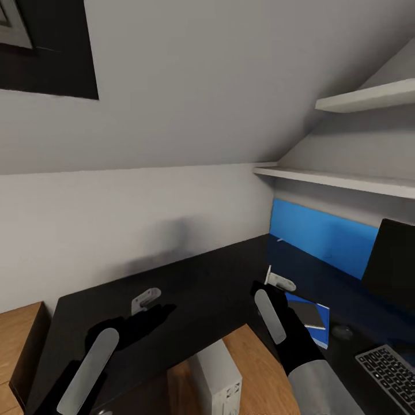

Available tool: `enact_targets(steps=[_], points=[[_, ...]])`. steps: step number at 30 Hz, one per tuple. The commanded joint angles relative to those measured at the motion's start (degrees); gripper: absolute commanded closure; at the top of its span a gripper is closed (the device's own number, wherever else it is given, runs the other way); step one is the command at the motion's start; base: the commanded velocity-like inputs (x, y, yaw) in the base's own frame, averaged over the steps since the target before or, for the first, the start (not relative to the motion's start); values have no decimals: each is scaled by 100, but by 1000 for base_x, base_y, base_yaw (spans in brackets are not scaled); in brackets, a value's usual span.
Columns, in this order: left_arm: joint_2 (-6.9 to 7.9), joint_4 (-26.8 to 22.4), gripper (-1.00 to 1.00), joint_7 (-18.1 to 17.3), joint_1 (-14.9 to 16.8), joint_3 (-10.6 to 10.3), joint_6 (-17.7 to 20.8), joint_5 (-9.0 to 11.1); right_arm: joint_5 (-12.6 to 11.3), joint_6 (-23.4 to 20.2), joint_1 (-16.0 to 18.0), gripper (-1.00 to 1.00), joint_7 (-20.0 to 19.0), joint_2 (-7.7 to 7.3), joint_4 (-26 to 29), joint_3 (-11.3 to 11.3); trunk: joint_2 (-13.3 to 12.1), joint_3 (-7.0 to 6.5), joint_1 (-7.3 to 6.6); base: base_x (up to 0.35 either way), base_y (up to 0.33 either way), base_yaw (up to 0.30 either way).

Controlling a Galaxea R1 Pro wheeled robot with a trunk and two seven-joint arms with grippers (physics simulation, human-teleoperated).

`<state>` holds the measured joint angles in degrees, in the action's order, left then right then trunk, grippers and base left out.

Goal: In the bedroom, organize the workspace by keeping the computer under the desk, ensuring the monitor is on the desk, placing the keyboard on the desk next to the monitor, placing the mouse on the desk next to the keyboard, moving the folder from the swivel chair onto the desk next to the mouse, stacking the notebook on top of the folder with the pen on top of the notebook, and positioning the swivel chair next to the desk.

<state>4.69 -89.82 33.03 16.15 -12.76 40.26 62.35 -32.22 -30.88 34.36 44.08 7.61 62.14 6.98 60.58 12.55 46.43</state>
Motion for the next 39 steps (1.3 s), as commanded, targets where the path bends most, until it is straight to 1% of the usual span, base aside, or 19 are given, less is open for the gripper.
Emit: enact_targets(steps=[1, 3, 4, 7, 13, 14, 17, 23, 26, 31, 39], points=[[5, -9, -100, 62, 3, -7, -22, 59, -49, 63, 8, 100, 88, 30, -49, -230, -36, -10, -22, 0, 0, -299], [9, -9, -100, 62, 4, -7, -27, 58, -56, 87, 10, 100, 103, 39, -69, -404, -116, -46, -66, 0, 0, -298], [9, -9, -100, 62, 4, -7, -27, 58, -56, 87, 10, 100, 103, 39, -69, -404, -156, -64, -88, 0, 0, -296], [11, -9, -100, 63, 3, -7, -35, 58, -77, 106, 14, 100, 118, 47, -87, -585, -276, -118, -154, 0, 0, -233], [12, -9, -100, 63, 2, -7, -38, 54, -116, 111, 17, 100, 132, 54, -118, -754, -517, -225, -285, 0, 0, -93], [12, -9, -100, 64, 2, -7, -38, 53, -134, 105, 17, 100, 129, 51, -129, -769, -557, -243, -307, 0, 0, -40], [13, -5, -100, 64, 2, -7, -38, 52, -264, 92, 20, 100, 124, 40, -234, -803, -557, -243, -307, 0, 0, -26], [31, 59, -100, 57, 2, -2, -37, 58, -787, 75, 45, 100, 127, 1, -606, -845, -557, -243, -307, 0, 0, -10], [46, 121, -100, 53, 2, 0, -36, 61, -947, 76, 53, 100, 127, -8, -712, -851, -557, -243, -307, 0, 0, -3], [60, 185, -100, 48, 0, -8, -41, 57, -1057, 107, 59, 100, 109, -12, -795, -854, -557, -243, -307, 98, 0, -1], [73, 214, -100, 46, -38, -15, -44, 54, -1102, 147, 62, 100, 88, -18, -867, -856, -557, -243, -307, 275, 0, 0]])
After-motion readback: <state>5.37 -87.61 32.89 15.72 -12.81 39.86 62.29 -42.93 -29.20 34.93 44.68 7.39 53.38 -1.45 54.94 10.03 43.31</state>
